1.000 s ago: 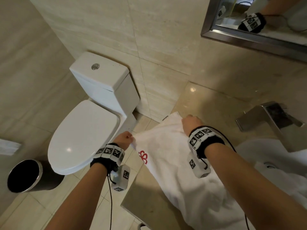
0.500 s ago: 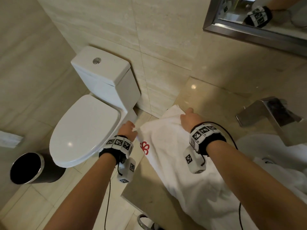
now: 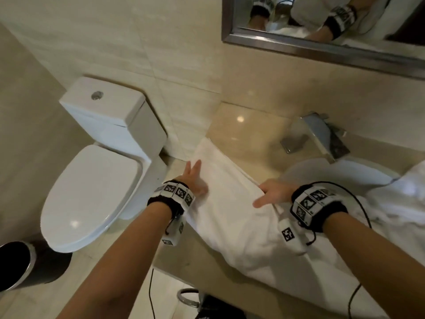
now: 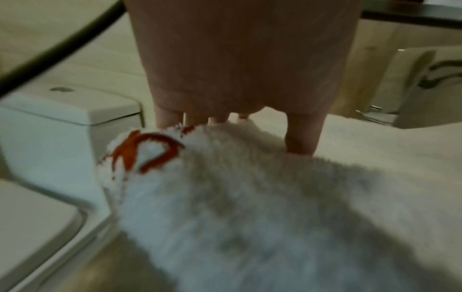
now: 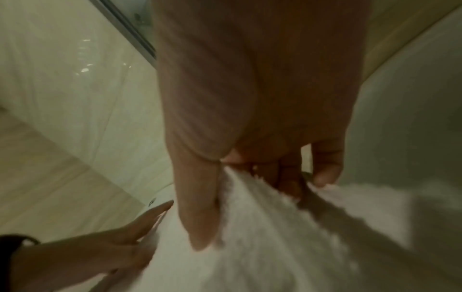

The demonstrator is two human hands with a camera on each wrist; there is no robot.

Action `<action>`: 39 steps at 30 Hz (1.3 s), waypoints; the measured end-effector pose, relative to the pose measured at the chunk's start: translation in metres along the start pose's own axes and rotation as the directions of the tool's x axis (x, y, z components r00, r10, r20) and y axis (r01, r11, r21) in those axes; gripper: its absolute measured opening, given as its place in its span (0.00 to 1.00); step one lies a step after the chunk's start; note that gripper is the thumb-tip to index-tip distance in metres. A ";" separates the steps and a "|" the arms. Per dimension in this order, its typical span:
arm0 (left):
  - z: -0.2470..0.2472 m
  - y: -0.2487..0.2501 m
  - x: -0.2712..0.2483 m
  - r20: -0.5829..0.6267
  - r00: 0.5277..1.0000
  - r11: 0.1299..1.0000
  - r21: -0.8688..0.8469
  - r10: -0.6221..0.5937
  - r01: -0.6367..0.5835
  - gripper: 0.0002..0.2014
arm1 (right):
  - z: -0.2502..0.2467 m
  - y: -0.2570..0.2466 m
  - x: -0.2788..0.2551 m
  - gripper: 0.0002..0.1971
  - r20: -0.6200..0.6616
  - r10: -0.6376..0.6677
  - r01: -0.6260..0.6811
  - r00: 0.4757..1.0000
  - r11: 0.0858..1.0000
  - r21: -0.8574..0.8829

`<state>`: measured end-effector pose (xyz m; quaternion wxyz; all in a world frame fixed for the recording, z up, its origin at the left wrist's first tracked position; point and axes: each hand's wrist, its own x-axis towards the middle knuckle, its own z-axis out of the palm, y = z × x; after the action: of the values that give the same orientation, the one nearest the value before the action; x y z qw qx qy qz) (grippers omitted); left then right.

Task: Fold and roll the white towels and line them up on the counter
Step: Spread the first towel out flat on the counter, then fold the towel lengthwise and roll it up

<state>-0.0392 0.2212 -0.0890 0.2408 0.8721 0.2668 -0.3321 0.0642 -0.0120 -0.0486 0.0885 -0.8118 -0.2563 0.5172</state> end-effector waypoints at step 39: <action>0.131 0.136 -0.089 0.130 0.955 0.815 0.500 0.265 -0.294 0.30 | 0.149 0.188 -0.093 0.42 -0.223 0.535 -0.573 0.815 0.803 -0.167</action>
<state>-0.0700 0.0149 -0.0804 0.0529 0.9247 0.0307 -0.3758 -0.0374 -0.2379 -0.1184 -0.1388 -0.8956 -0.0563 0.4189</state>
